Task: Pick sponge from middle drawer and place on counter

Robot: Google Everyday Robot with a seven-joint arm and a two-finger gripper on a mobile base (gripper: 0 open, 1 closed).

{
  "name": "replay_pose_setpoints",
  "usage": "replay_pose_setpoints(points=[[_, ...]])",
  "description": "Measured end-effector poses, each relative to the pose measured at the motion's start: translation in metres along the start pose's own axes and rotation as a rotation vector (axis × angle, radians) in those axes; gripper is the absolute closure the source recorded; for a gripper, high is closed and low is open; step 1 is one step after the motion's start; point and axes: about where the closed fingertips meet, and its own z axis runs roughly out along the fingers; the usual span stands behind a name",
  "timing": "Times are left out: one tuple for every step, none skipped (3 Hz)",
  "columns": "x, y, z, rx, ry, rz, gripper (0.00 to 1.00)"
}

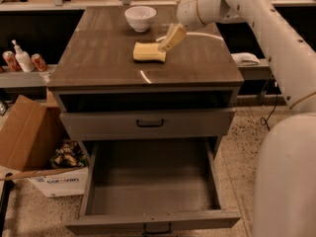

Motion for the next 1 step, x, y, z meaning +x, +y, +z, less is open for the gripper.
replay_pose_setpoints(points=[[0.0000,0.0000,0.0000,0.000,0.000,0.000,0.00]])
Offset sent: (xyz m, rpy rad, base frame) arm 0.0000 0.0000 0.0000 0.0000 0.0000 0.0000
